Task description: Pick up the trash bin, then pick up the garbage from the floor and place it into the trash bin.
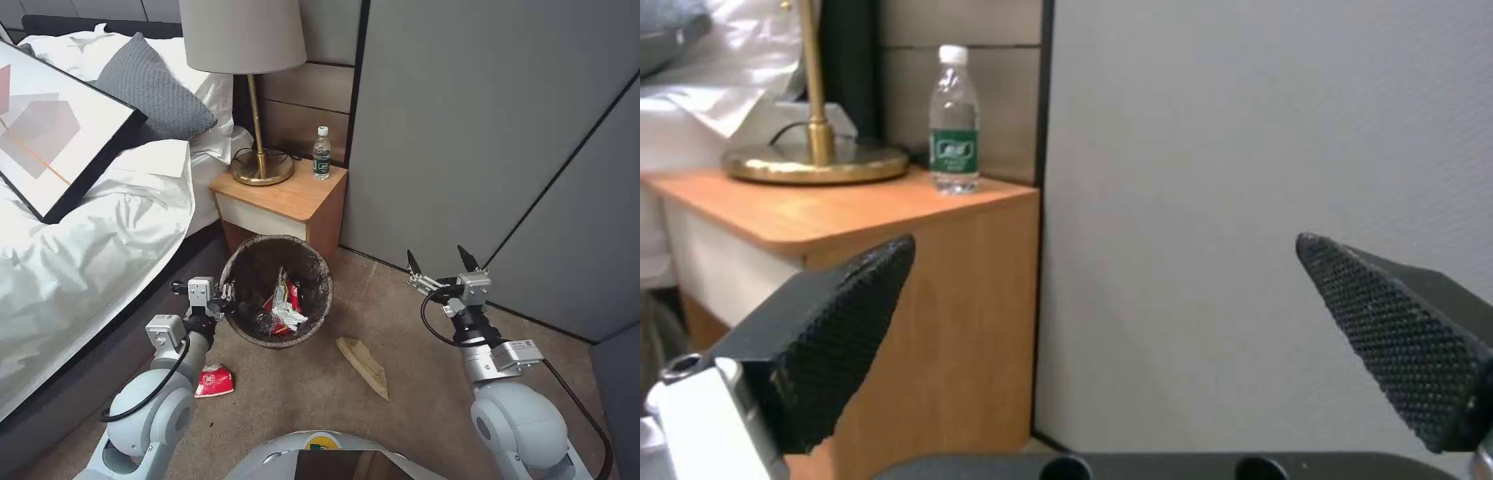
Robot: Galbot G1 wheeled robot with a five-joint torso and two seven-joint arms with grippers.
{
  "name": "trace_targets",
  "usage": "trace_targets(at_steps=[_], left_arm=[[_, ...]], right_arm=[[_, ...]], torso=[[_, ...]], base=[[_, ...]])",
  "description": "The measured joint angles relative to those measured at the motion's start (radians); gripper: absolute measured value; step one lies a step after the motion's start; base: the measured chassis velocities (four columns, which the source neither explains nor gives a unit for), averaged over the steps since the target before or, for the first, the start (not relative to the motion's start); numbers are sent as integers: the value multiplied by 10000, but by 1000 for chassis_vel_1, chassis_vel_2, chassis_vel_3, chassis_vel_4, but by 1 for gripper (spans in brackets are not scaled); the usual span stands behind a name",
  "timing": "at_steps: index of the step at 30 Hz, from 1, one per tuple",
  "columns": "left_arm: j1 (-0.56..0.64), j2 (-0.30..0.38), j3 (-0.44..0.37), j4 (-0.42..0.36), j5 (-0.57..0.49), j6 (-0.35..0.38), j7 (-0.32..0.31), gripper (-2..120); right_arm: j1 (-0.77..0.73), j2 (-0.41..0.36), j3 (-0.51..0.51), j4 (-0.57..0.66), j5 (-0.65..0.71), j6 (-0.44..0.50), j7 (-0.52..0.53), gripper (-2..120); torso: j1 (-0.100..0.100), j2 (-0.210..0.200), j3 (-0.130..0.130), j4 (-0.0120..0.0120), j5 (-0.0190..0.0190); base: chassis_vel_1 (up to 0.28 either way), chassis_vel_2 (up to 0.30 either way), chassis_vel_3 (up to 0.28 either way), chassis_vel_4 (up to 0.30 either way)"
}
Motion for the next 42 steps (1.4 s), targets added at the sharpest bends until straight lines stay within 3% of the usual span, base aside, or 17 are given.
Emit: trace_targets(at_steps=[21, 42], left_arm=[[-112, 124, -234, 153, -5, -65, -57, 7], [-90, 196, -225, 195, -1, -13, -24, 7]], right_arm=[[-1135, -1768, 35, -605, 1497, -487, -1016, 100], [131, -3413, -1988, -3250, 2007, -977, -1635, 100]], torso=[[0, 0, 0, -1, 0], [0, 0, 0, 0, -1]], base=[[0, 0, 0, 0], [0, 0, 0, 0]])
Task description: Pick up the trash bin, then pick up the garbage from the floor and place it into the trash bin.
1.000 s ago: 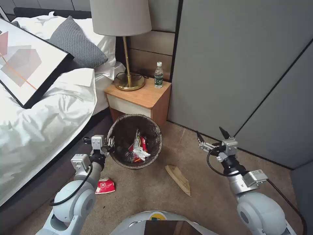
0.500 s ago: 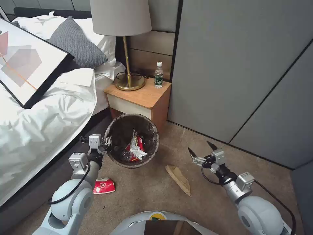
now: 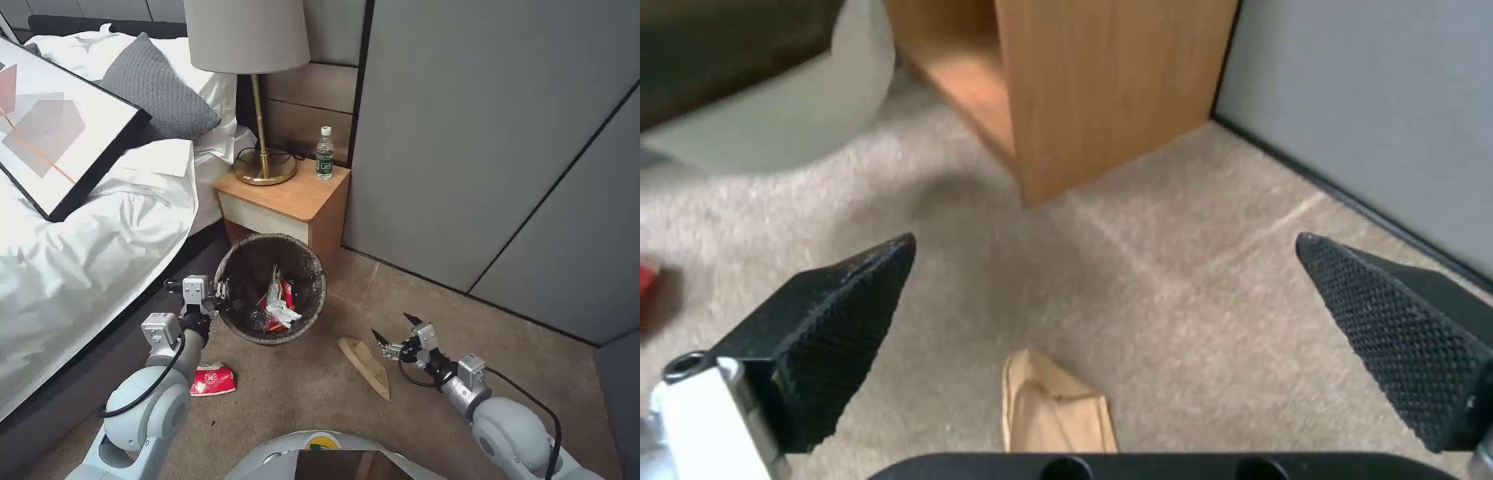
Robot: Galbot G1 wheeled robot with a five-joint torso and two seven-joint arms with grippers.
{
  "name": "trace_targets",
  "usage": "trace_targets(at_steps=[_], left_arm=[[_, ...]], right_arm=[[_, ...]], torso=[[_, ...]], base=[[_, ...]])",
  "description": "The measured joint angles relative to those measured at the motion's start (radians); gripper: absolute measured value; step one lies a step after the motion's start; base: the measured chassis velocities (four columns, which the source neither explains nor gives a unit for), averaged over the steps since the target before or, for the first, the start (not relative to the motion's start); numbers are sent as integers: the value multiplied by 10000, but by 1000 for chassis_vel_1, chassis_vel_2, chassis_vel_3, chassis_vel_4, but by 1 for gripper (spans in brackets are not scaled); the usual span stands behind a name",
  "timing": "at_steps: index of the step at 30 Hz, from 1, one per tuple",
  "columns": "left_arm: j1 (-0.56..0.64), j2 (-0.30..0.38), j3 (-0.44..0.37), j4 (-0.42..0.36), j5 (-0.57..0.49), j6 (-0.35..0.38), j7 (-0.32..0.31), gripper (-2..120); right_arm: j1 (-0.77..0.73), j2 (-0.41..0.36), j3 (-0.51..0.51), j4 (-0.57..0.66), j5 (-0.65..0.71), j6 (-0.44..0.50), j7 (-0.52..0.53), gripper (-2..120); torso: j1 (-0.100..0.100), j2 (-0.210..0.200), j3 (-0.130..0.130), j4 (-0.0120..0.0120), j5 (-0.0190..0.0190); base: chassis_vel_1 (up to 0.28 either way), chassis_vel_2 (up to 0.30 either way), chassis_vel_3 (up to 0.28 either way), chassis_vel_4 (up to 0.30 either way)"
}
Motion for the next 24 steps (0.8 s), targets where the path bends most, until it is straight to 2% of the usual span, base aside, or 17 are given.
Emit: trace_targets(at_steps=[10, 24], left_arm=[[-12, 1, 68, 56, -3, 3, 20, 7], [-37, -39, 154, 80, 33, 4, 31, 7]], right_arm=[[1028, -607, -1109, -1245, 465, 99, -414, 100], [1979, -950, -1714, -2719, 1334, -427, -1333, 100]], torso=[[0, 0, 0, 0, 1], [0, 0, 0, -1, 0]], base=[[0, 0, 0, 0], [0, 0, 0, 0]])
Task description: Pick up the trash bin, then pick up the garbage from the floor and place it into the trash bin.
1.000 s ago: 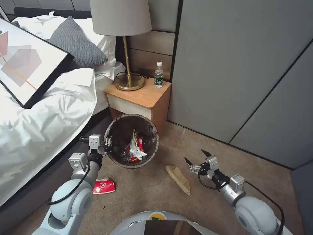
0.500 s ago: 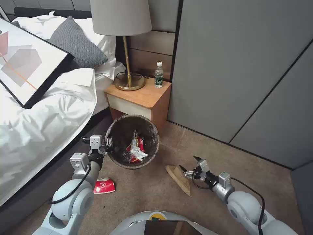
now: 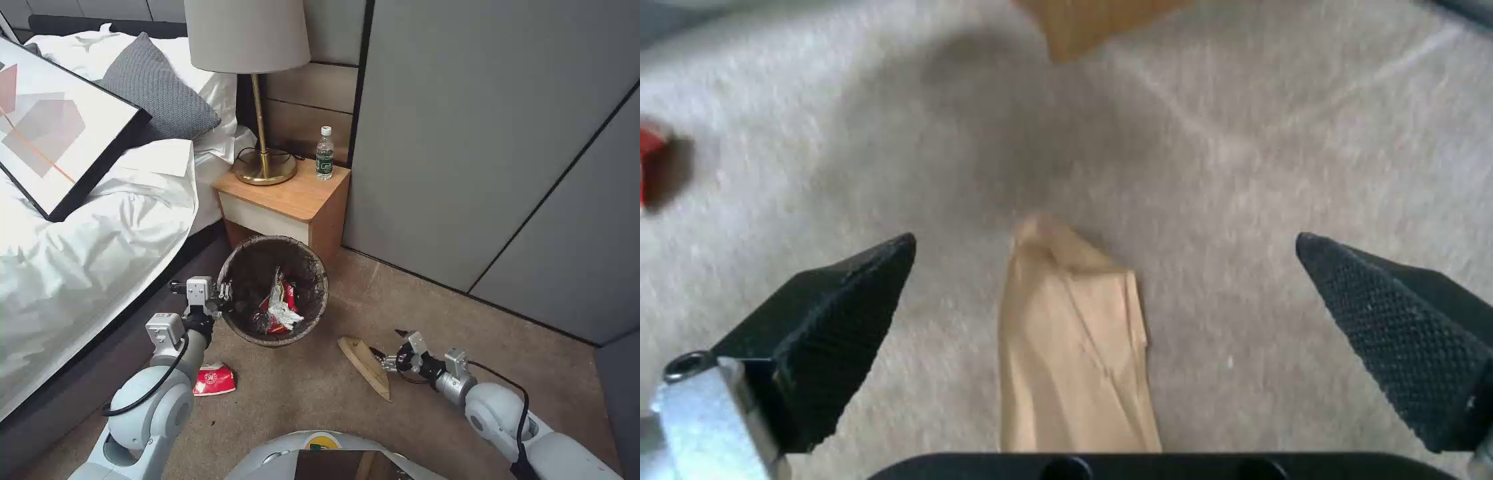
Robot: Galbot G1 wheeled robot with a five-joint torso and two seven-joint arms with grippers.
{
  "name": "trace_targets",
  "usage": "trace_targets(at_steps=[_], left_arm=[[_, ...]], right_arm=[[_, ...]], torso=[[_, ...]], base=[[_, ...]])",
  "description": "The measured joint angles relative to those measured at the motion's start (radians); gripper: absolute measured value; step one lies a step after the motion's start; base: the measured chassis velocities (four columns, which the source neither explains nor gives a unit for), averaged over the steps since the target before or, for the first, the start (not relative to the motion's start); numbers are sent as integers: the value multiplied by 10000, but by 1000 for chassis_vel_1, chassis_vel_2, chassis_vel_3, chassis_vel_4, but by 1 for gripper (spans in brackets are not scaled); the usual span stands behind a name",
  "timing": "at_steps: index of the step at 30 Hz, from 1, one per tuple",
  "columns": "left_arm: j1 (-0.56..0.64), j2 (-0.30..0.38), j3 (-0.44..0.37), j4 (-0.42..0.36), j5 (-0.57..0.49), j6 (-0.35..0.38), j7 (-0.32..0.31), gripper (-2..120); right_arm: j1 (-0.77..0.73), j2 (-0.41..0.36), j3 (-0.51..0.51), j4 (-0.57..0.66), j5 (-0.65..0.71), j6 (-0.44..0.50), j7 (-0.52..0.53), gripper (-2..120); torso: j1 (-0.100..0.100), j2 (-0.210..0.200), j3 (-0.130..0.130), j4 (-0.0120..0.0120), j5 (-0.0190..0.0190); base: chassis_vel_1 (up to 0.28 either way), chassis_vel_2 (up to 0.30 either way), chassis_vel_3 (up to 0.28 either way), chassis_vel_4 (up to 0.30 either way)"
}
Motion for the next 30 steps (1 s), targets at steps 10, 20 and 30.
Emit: trace_targets(at_steps=[10, 20, 30], left_arm=[[16, -21, 32, 0, 46, -2, 7, 7], [-29, -58, 106, 74, 99, -24, 16, 7], [-37, -41, 106, 75, 100, -37, 26, 7]], right_arm=[[1032, 216, -696, -1410, -77, -108, -539, 100], [1552, 874, -1157, -2093, -623, -165, -502, 100], [1795, 1353, -1571, -2325, -1001, -331, -371, 100]], torso=[[0, 0, 0, 0, -1], [0, 0, 0, 0, -3], [0, 0, 0, 0, -1]], base=[[0, 0, 0, 0], [0, 0, 0, 0], [0, 0, 0, 0]])
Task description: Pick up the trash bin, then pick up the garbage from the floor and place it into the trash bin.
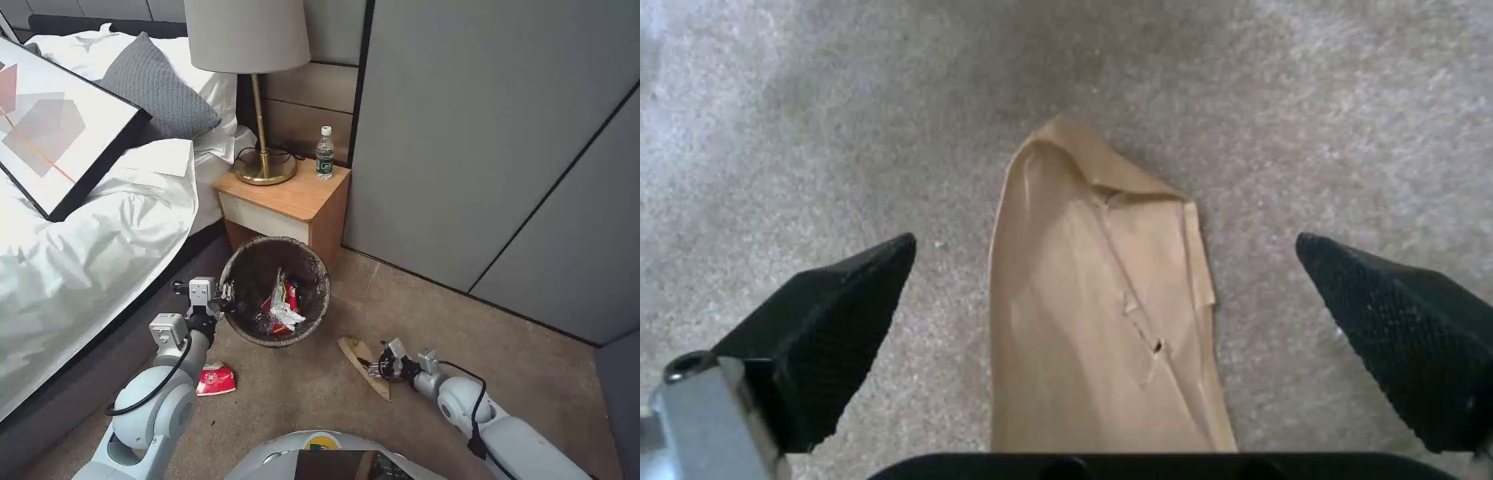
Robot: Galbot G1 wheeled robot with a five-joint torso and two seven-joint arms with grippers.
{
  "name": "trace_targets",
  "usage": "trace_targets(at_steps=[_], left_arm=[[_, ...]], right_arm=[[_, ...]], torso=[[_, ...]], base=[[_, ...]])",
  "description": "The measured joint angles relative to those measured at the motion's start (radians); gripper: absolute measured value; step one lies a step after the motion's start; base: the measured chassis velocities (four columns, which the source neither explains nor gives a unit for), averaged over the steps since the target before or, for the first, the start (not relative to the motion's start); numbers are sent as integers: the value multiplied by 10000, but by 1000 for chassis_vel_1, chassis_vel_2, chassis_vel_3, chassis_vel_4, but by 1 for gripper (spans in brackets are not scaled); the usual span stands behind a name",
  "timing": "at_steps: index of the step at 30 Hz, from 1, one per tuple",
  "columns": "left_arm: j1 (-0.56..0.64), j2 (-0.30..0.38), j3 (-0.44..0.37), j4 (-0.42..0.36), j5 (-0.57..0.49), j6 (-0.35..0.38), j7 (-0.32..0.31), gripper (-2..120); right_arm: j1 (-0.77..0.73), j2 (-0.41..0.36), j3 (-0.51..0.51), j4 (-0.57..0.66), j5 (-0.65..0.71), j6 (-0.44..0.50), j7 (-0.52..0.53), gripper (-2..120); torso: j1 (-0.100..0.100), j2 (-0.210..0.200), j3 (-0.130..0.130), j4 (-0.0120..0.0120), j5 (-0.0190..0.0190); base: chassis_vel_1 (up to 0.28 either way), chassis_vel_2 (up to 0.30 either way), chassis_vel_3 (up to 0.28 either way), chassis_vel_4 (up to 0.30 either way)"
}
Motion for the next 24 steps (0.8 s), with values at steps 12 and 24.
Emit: trace_targets(at_steps=[12, 24], left_arm=[[-7, -11, 16, -18, -2, -12, 5, 7], [13, -10, 33, -62, 0, -17, 2, 7]], right_arm=[[277, 299, -181, -719, -283, 22, 5, 100], [378, 536, -333, -1076, -600, 71, 38, 66]], torso=[[0, 0, 0, 0, 0], [0, 0, 0, 0, 1]], base=[[0, 0, 0, 0], [0, 0, 0, 0]])
